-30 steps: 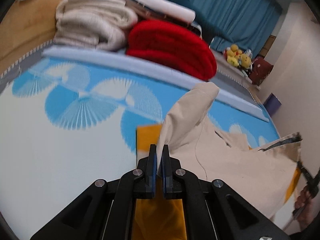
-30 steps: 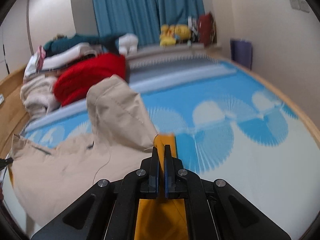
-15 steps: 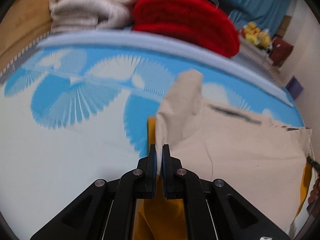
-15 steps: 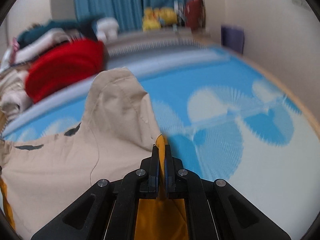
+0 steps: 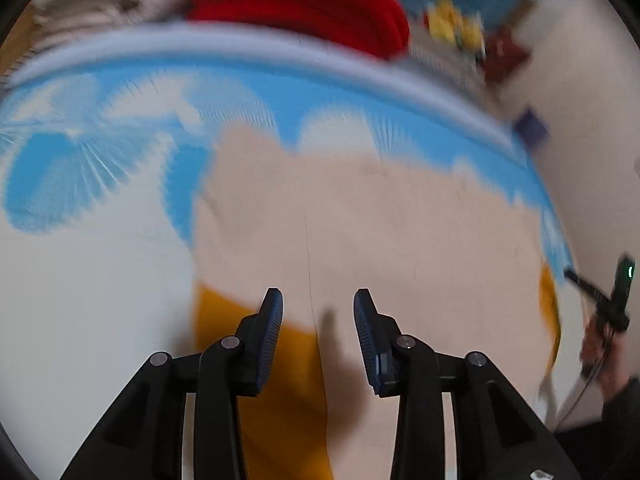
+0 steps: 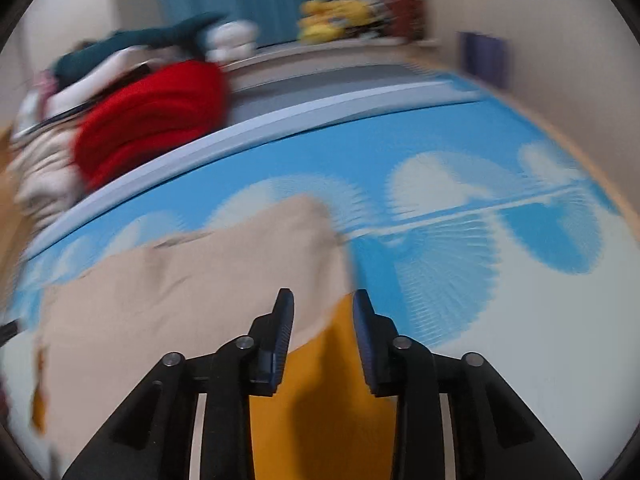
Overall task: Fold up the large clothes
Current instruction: 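Move both tools over the folded orange bundle, then grasp the orange folded edge with the left tool and tuck it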
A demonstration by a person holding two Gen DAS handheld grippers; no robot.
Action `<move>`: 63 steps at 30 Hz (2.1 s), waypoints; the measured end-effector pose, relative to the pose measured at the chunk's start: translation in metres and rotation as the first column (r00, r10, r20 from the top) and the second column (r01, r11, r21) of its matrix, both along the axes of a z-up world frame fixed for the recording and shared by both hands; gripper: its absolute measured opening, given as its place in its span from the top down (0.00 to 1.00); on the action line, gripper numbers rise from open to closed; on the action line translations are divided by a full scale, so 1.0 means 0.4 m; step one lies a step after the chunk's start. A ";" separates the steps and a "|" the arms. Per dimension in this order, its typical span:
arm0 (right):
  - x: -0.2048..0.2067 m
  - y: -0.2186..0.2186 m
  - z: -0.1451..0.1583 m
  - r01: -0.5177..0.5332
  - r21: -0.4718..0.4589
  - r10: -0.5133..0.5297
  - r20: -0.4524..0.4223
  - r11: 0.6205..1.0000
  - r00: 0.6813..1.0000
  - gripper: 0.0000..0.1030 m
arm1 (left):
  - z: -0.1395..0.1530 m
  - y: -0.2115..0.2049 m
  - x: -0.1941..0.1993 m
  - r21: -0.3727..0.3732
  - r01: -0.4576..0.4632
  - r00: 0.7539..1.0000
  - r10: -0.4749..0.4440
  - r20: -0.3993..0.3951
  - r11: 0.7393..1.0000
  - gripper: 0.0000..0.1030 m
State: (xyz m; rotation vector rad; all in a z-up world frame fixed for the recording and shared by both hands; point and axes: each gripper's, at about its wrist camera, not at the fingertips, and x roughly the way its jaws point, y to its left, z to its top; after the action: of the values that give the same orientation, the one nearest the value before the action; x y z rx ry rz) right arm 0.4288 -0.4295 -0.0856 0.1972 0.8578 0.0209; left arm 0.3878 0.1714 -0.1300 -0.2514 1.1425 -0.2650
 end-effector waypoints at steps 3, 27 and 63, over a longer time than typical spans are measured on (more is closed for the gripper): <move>0.009 0.051 -0.090 -0.115 -0.086 0.097 -0.188 0.990 0.977 0.69 | -0.094 -0.017 0.003 0.180 0.019 0.994 0.000 -0.105 0.984 0.66; -0.307 -0.083 -0.102 0.009 -0.233 -0.091 -0.345 0.973 0.934 0.69 | 0.063 0.058 -0.368 0.228 -0.133 0.984 0.155 -0.085 0.965 0.69; -0.441 -0.113 -0.259 0.561 0.316 -0.445 -0.371 0.765 0.815 0.92 | -0.147 0.039 -0.415 -0.238 -0.534 0.845 0.516 -0.139 0.811 0.84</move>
State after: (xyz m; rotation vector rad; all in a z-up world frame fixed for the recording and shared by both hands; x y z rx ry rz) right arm 0.2524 -0.4749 -0.1893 0.8532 1.0495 -0.3506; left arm 0.2217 0.1870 -0.1890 -0.8119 1.0563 0.0878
